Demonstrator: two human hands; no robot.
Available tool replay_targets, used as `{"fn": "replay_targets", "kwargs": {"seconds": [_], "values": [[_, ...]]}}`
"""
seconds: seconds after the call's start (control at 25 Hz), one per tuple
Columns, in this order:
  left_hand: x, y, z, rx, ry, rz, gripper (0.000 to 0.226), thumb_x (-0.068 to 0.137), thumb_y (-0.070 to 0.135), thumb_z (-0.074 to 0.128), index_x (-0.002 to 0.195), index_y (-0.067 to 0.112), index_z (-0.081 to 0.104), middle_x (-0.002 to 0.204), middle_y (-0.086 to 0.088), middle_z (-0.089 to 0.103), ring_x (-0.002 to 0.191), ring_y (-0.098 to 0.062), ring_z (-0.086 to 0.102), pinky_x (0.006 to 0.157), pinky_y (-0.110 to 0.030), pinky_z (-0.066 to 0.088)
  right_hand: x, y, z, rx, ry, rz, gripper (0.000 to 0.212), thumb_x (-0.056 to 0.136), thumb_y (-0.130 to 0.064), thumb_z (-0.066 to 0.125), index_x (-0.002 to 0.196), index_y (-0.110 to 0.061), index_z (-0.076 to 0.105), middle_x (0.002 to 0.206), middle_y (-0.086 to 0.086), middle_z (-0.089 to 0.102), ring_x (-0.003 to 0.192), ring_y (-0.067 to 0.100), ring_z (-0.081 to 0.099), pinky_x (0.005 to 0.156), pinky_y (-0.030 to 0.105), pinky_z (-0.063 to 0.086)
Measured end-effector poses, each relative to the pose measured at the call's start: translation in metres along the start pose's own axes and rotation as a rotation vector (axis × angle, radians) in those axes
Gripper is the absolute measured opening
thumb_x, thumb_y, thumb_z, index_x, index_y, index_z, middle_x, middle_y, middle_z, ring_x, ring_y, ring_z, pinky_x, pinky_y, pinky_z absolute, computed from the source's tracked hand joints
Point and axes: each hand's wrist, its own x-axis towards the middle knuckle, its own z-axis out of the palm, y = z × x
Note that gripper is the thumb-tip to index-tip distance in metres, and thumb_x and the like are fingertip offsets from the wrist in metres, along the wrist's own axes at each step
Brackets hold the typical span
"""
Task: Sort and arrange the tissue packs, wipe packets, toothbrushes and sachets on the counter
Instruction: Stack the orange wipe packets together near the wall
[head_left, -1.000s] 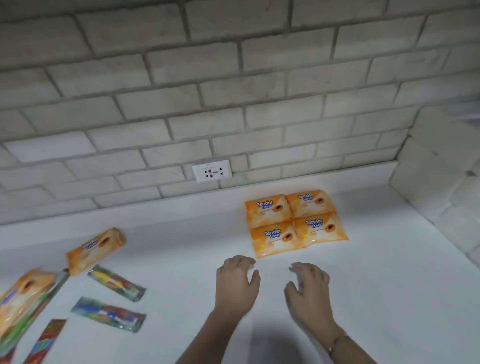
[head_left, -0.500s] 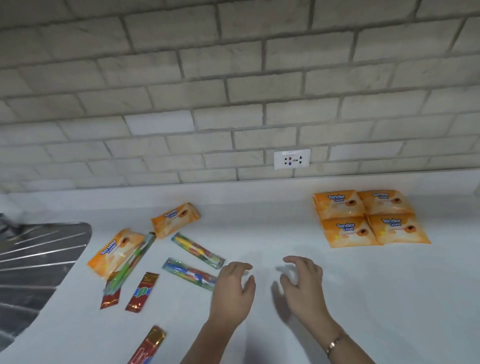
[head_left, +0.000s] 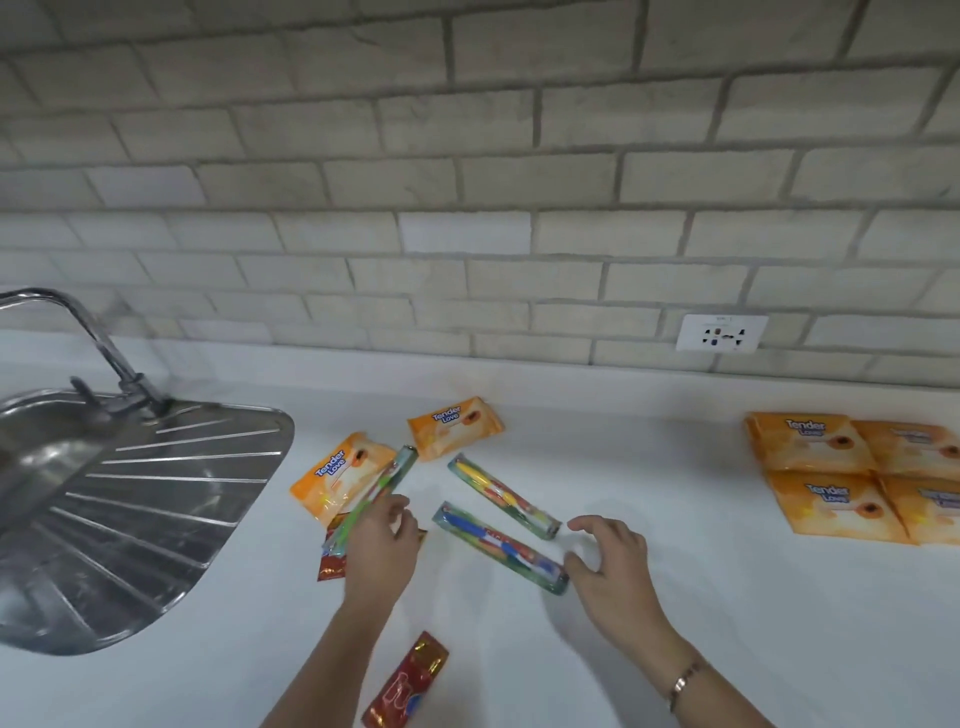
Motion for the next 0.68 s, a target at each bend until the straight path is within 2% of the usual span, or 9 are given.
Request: {"fn": "replay_targets", "kwargs": {"seconds": [0.08, 0.2, 0.32, 0.44, 0.6, 0.68], "values": [[0.037, -0.023, -0.011, 0.068, 0.033, -0.084, 0.026, 0.093, 0.011, 0.062, 0.118, 0.006, 0.069, 0.114, -0.013, 0.070, 0.100, -0.026, 0.062, 0.084, -0.034, 0.048, 0.007, -0.001, -0.002, -0.025, -0.002, 0.009, 0.035, 0.092, -0.010, 0.065, 0.113, -0.037, 0.056, 0.120, -0.012, 0.053, 0.115, 0.009, 0.032, 0.089, 0.022, 0.029], [0.091, -0.049, -0.021, 0.207, -0.007, -0.178, 0.046, 0.086, 0.014, 0.066, 0.130, 0.003, 0.058, 0.126, -0.022, 0.060, 0.116, -0.040, 0.054, 0.097, -0.048, 0.046, 0.014, 0.001, -0.010, -0.052, 0.001, 0.026, 0.035, 0.093, -0.011, 0.064, 0.113, -0.038, 0.055, 0.121, -0.012, 0.052, 0.117, 0.008, 0.032, 0.092, 0.022, 0.028], [0.127, -0.063, -0.026, 0.452, -0.173, -0.270, 0.071, 0.081, 0.041, 0.071, 0.141, 0.013, 0.043, 0.136, -0.016, 0.052, 0.128, -0.040, 0.046, 0.102, -0.055, 0.044, 0.019, 0.005, -0.015, -0.079, 0.005, 0.056, 0.036, 0.092, -0.010, 0.064, 0.112, -0.038, 0.055, 0.120, -0.013, 0.051, 0.119, 0.010, 0.032, 0.092, 0.021, 0.027], [0.144, -0.072, -0.023, 0.575, -0.289, -0.309, 0.094, 0.073, 0.063, 0.072, 0.146, 0.017, 0.033, 0.142, -0.013, 0.048, 0.134, -0.037, 0.042, 0.105, -0.056, 0.039, 0.019, 0.010, -0.015, -0.097, -0.007, 0.075, 0.036, 0.092, -0.010, 0.063, 0.113, -0.038, 0.055, 0.118, -0.015, 0.050, 0.119, 0.011, 0.033, 0.090, 0.020, 0.026], [0.141, -0.071, -0.028, 0.646, -0.151, -0.277, 0.092, 0.065, 0.075, 0.071, 0.131, 0.017, 0.045, 0.124, -0.010, 0.060, 0.121, -0.034, 0.053, 0.097, -0.054, 0.043, 0.017, 0.011, -0.013, -0.092, -0.024, 0.100, 0.035, 0.093, -0.011, 0.063, 0.114, -0.038, 0.055, 0.121, -0.013, 0.051, 0.118, 0.009, 0.032, 0.094, 0.022, 0.028], [0.136, -0.073, -0.033, 0.649, -0.095, -0.229, 0.094, 0.066, 0.076, 0.069, 0.136, 0.017, 0.044, 0.122, -0.010, 0.063, 0.119, -0.034, 0.055, 0.096, -0.055, 0.045, 0.017, 0.010, -0.013, -0.077, -0.030, 0.117, 0.034, 0.093, -0.012, 0.063, 0.114, -0.038, 0.055, 0.122, -0.013, 0.052, 0.118, 0.009, 0.032, 0.094, 0.023, 0.029]]}}
